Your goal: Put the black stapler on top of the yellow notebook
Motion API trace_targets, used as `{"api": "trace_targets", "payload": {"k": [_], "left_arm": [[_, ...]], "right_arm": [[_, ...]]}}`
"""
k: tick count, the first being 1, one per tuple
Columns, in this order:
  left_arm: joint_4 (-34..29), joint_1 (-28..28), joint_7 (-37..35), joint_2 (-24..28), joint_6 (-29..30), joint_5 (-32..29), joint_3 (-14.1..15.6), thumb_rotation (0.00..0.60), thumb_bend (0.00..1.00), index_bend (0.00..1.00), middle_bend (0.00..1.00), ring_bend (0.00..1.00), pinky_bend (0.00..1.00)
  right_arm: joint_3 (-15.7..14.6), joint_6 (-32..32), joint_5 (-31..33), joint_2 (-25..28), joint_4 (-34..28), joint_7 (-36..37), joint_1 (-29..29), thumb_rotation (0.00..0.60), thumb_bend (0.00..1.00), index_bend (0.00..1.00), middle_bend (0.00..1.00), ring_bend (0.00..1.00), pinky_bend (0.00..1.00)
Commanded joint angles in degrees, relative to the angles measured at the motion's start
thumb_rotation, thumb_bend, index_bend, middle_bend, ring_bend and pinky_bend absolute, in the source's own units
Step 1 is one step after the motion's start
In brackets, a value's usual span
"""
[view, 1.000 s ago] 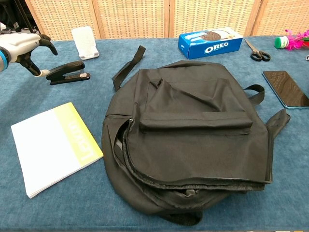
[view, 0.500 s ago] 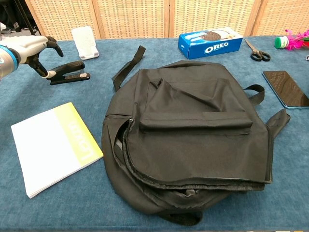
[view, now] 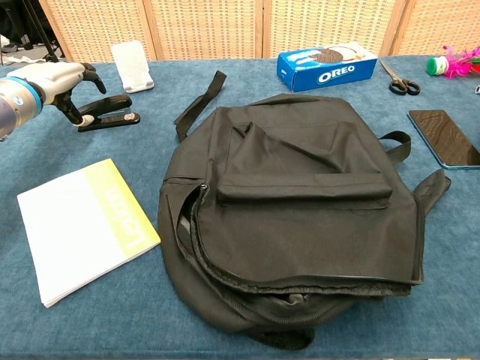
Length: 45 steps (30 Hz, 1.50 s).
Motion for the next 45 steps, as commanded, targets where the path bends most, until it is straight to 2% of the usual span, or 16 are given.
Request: {"api": "trace_targets", "payload": {"k": [1, 9, 16, 23, 29, 45], "left_arm": [[1.24, -0.6, 0.11, -1.2, -0.63, -0.16, -0.13, 0.6, 0.38, 0.26, 0.05, 0.05, 0.1], [3.27, -1.49, -0.63, -3.31, 0.15, 1.35, -0.37, 0.6, 0.42, 0.28, 0.07, 0.07, 0.14], [3.53, -1.43, -1.01, -3.64, 0.69, 2.54, -0.33, 0.6, 0.48, 0.37, 0.16, 0.14, 0.21], [5.52, -1.13, -0.44, -4.75, -0.14, 2.46, 0.0, 0.6, 0.5, 0.42, 0.2, 0.18, 0.24], [6.6, -0.87, -1.67, -5.7, 0.66, 3.61, -0.08, 0.6, 0.52, 0.51, 0.26, 0.23, 0.28], [5.94, -0.4, -4.31, -5.66, 2.3, 6.52, -0.48, 0.6, 0.56, 0.71, 0.43, 0.38, 0.4]], "right_arm": [[-0.02, 0.16, -0.09, -0.05, 0.02, -0.02, -0.05, 0.6, 0.09, 0.0, 0.0, 0.0, 0.0], [0.09, 0.35, -0.08, -0.19, 0.21, 0.13, -0.03, 0.6, 0.09, 0.0, 0.0, 0.0, 0.0], [-0.07, 0.7, -0.49, -0.17, 0.19, 0.19, -0.13, 0.6, 0.09, 0.0, 0.0, 0.0, 0.0], [-0.05, 1.5, -0.87, -0.1, 0.32, 0.9, -0.42, 0.6, 0.09, 0.0, 0.0, 0.0, 0.0], [-0.11, 1.51, -1.04, -0.17, 0.35, 0.82, -0.41, 0.6, 0.09, 0.0, 0.0, 0.0, 0.0], [-0.13, 1.85, -1.32, -0.16, 0.45, 1.2, -0.54, 0.6, 0.09, 0.0, 0.0, 0.0, 0.0]]}}
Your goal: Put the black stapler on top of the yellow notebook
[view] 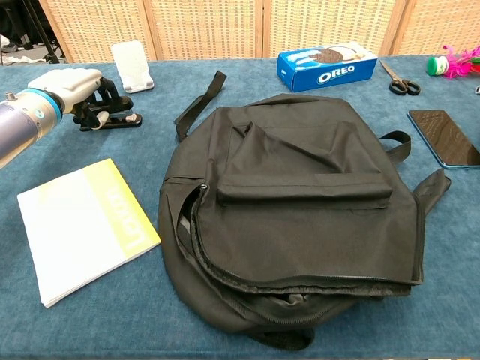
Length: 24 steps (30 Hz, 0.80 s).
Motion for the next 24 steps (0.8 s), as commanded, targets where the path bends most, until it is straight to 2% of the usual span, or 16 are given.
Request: {"api": "trace_targets", "payload": {"k": [1, 10, 15, 24], "left_arm": [[-0.25, 0.08, -0.13, 0.21, -0.05, 0.11, -0.11, 0.6, 0.57, 0.72, 0.43, 0.38, 0.4], [-2.89, 0.43, 0.49, 2.43, -0.3, 0.22, -0.49, 0.6, 0.57, 0.72, 0.44, 0.39, 0.41], [-11.04, 1.66, 2.03, 6.58, 0.73, 0.48, -0.1, 0.6, 0.57, 0.72, 0.44, 0.39, 0.41], [-23.05, 4.48, 4.97, 13.87, 5.38, 3.96, 2.62, 0.6, 0.57, 0.73, 0.44, 0.39, 0.41]], "right_arm": [[0.0, -0.06, 0.02, -0.02, 0.01, -0.08, 0.03, 0.6, 0.09, 0.0, 0.0, 0.0, 0.0], [0.08, -0.16, 0.19, -0.03, -0.03, -0.05, 0.04, 0.6, 0.09, 0.0, 0.0, 0.0, 0.0], [0.21, -0.22, 0.43, -0.08, 0.02, -0.26, 0.07, 0.6, 0.09, 0.0, 0.0, 0.0, 0.0], [0.17, 0.24, 0.18, -0.24, 0.02, -0.56, -0.12, 0.6, 0.09, 0.0, 0.0, 0.0, 0.0]]}}
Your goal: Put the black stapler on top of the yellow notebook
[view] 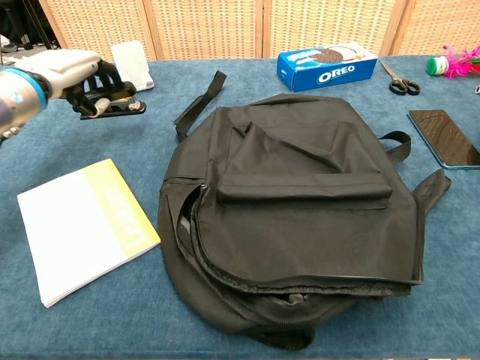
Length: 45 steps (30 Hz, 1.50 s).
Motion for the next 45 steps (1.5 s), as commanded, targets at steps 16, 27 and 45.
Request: {"api": "trace_targets", "payload": {"k": [16, 27, 45], "left_arm": [[-25.45, 7.48, 0.53, 15.04, 10.21, 15.45, 9.62, 0.6, 0.56, 0.73, 0.44, 0.39, 0.41], [-33.07, 11.12, -0.71, 20.44, 13.07, 23.42, 15.26, 0.6, 0.56, 0.73, 0.45, 0.4, 0.42], [-27.6, 14.2, -6.15, 19.34, 13.73, 33.71, 21.33, 0.6, 0.56, 0.73, 0.45, 0.4, 0.42]], "right_arm": [[0.34, -0.13, 0.56, -0.07, 0.01, 0.08, 0.05, 0.6, 0.09, 0.0, 0.0, 0.0, 0.0], [0.7, 0.58, 0.7, 0.36, 0.33, 1.84, -0.23, 0.6, 0.09, 0.0, 0.0, 0.0, 0.0], [0.66, 0.7, 0.47, 0.37, 0.35, 2.32, -0.26, 0.6, 0.09, 0.0, 0.0, 0.0, 0.0]]}}
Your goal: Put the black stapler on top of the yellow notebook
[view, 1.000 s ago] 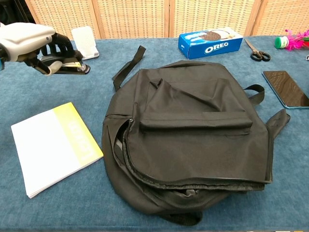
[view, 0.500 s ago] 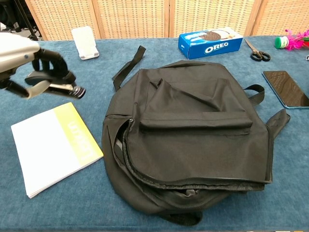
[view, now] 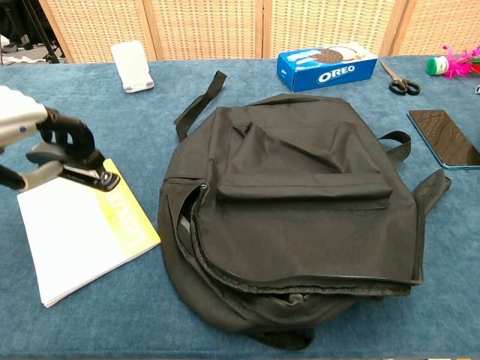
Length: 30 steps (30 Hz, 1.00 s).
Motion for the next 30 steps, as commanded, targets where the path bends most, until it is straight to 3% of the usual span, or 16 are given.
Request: {"api": "trace_targets", "payload": {"k": [1, 16, 30], "left_arm": [[2.51, 0.24, -1.63, -1.39, -0.09, 1.95, 1.03, 0.6, 0.56, 0.73, 0.45, 0.4, 0.42], [9.27, 1.53, -7.66, -0.75, 3.47, 10.07, 4.47, 0.6, 0.56, 0.74, 0.45, 0.4, 0.42], [15.07, 2.31, -11.53, -2.96, 2.62, 11.17, 5.68, 0.6, 0.56, 0.74, 0.45, 0.4, 0.42]], "right_arm": [[0.1, 0.18, 0.07, 0.02, 0.04, 0.21, -0.07, 0.6, 0.09, 0.0, 0.0, 0.0, 0.0], [0.23, 0.7, -0.14, -0.35, 0.41, 0.05, -0.18, 0.6, 0.09, 0.0, 0.0, 0.0, 0.0], [0.08, 1.08, -0.92, -0.76, 0.69, -0.15, -0.15, 0.6, 0.09, 0.0, 0.0, 0.0, 0.0]]}}
